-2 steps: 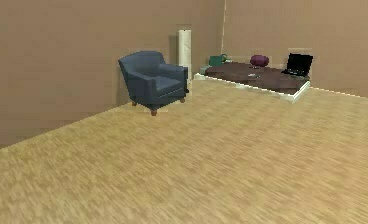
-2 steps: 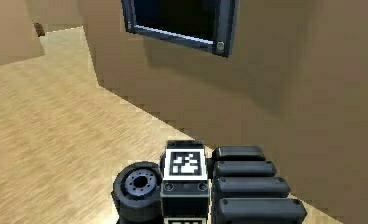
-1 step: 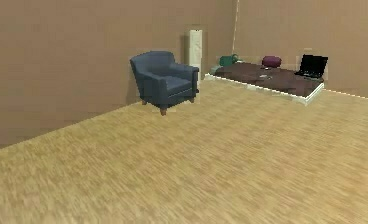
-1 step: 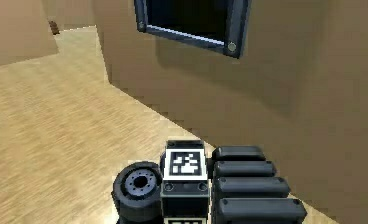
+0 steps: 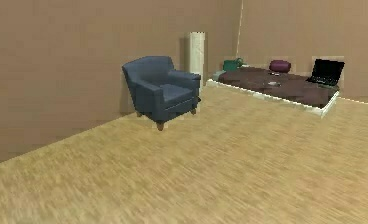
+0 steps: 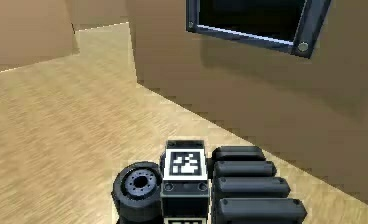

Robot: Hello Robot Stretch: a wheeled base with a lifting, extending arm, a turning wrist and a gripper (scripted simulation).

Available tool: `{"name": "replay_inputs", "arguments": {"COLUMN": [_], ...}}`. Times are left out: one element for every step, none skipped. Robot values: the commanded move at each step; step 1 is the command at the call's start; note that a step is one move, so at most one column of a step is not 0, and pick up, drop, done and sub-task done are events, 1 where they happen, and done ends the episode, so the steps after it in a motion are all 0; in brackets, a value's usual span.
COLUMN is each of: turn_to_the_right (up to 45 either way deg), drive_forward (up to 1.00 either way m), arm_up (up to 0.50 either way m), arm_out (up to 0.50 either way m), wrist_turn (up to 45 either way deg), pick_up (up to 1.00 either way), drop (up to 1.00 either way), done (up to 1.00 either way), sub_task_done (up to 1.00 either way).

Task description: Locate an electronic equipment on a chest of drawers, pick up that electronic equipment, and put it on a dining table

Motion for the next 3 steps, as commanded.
{"name": "replay_inputs", "arguments": {"turn_to_the_right": [-45.0, -3.0, 0.0], "drive_forward": [0.0, 0.0, 0.95], "arm_up": [0.0, 0.0, 0.0], "arm_out": [0.0, 0.0, 0.0], "wrist_turn": [0.0, 0.0, 0.0], "pick_up": [0.0, 0.0, 0.0], "drop": [0.0, 0.0, 0.0], "done": [0.0, 0.0, 0.0], "sub_task_done": [0.0, 0.0, 0.0]}}
